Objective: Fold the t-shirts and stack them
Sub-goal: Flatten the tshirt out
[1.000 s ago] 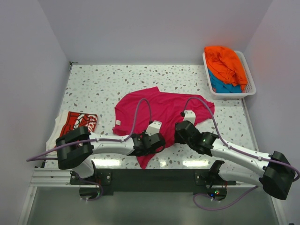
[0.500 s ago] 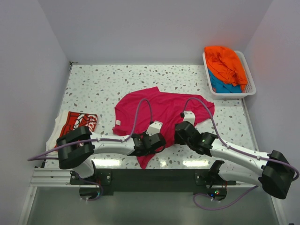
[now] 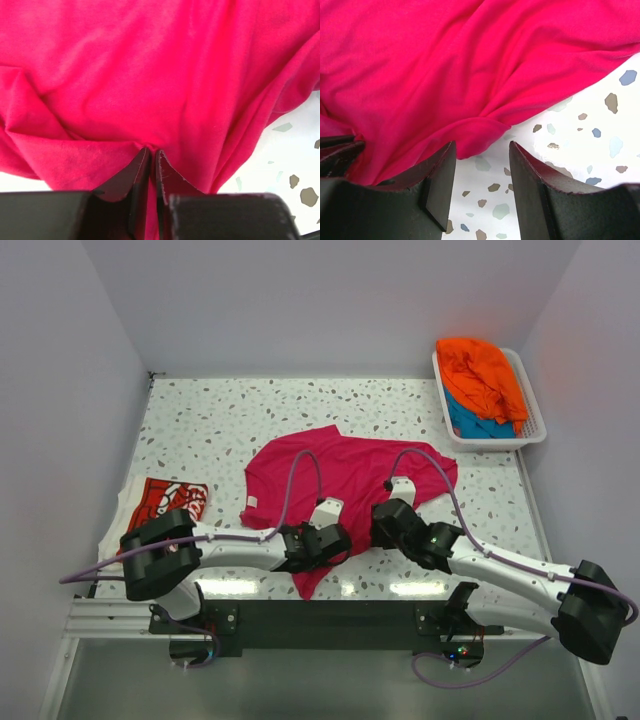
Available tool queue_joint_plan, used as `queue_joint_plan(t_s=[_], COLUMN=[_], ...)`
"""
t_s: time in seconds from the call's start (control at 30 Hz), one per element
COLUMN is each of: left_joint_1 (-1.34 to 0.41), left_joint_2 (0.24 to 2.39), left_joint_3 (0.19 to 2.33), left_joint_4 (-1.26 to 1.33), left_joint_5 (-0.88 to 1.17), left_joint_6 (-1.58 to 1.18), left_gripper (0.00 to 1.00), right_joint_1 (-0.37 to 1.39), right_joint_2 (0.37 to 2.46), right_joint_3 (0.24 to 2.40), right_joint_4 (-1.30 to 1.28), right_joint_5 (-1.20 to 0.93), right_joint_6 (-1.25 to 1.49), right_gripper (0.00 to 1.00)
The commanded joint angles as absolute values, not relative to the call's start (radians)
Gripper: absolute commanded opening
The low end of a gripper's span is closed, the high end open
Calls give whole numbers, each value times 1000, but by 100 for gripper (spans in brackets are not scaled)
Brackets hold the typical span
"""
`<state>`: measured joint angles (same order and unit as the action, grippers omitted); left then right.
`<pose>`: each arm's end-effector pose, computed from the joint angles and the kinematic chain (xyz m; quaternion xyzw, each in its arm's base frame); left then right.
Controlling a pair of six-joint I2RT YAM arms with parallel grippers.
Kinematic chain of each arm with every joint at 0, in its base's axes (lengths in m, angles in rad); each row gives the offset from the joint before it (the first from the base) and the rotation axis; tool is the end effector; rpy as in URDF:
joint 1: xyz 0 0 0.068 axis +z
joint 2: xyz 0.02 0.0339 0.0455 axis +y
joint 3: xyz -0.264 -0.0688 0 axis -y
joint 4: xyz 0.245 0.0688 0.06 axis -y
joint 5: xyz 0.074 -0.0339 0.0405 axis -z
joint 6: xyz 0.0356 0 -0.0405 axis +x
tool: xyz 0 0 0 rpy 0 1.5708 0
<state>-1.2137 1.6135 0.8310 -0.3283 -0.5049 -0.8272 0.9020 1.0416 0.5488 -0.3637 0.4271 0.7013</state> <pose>0.1189 -0.2694 0.1528 0.1252 0.9362 -0.0610 0.3227 0.1360 0.1483 0.1979 -0.0180 0.9184 0.1074 0.3803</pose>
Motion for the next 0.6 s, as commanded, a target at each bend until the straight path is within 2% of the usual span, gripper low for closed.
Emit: queue_joint_plan(t_s=[0.0, 0.33, 0.57], left_joint_1=[-1203, -1170, -1166], left_joint_2=[1528, 1300, 1105], left_joint_3=[819, 775, 697], left_joint_4=[-354, -448, -557], left_joint_5=[-566, -614, -676], left_joint_6=[-851, -888, -1020], left_gripper=[12, 0, 0], right_joint_1=[896, 894, 896], right_joint_2=[1054, 1094, 1150], right_joint_3=[538, 528, 523], right_joint_4=[-311, -284, -235], right_joint_5=[436, 422, 410], right_joint_6=[724, 732, 739], right_gripper=[51, 51, 51])
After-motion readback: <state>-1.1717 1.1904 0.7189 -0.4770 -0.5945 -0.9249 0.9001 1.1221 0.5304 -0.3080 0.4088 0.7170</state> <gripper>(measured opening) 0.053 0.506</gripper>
